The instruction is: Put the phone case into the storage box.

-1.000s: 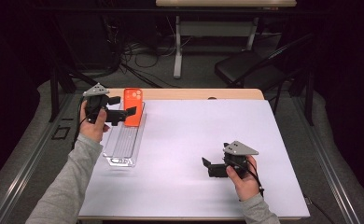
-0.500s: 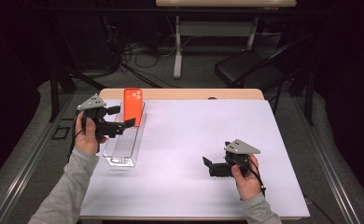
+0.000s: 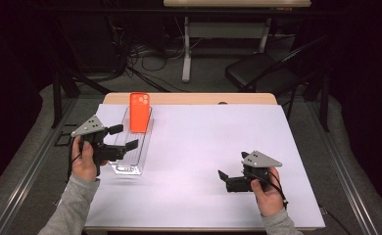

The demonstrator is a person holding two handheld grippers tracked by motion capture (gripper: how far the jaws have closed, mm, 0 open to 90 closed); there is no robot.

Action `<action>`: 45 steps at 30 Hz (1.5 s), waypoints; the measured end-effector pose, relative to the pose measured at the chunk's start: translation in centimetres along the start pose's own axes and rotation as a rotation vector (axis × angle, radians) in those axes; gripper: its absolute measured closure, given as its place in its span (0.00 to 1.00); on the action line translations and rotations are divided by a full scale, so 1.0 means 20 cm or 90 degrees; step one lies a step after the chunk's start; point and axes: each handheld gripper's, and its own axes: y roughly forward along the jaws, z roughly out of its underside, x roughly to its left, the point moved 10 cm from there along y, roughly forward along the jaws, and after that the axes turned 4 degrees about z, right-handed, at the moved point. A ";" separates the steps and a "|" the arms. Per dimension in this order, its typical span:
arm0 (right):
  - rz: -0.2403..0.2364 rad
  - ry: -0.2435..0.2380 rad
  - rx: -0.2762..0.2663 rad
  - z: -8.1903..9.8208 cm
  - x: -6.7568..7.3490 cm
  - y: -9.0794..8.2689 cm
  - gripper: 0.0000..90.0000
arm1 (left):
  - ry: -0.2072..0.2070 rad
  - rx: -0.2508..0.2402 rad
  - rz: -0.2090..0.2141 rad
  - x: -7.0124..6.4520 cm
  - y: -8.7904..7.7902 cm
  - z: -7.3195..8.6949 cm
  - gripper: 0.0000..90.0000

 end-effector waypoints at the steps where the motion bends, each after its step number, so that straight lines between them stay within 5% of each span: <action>1: 0.002 0.002 0.001 0.00 -0.01 -0.01 0.00 | 0.000 -0.002 0.000 -0.01 -0.01 0.01 0.17; 10: 0.012 0.003 -0.006 0.04 -0.05 -0.11 0.00 | -0.004 -0.016 0.021 -0.10 -0.05 0.12 0.17; 23: 0.029 0.026 -0.002 0.15 -0.10 -0.21 0.00 | -0.004 -0.028 0.016 -0.13 -0.08 0.28 0.17; 45: 0.059 0.042 -0.003 0.27 -0.21 -0.22 0.00 | -0.024 -0.024 0.028 -0.11 -0.02 0.43 0.17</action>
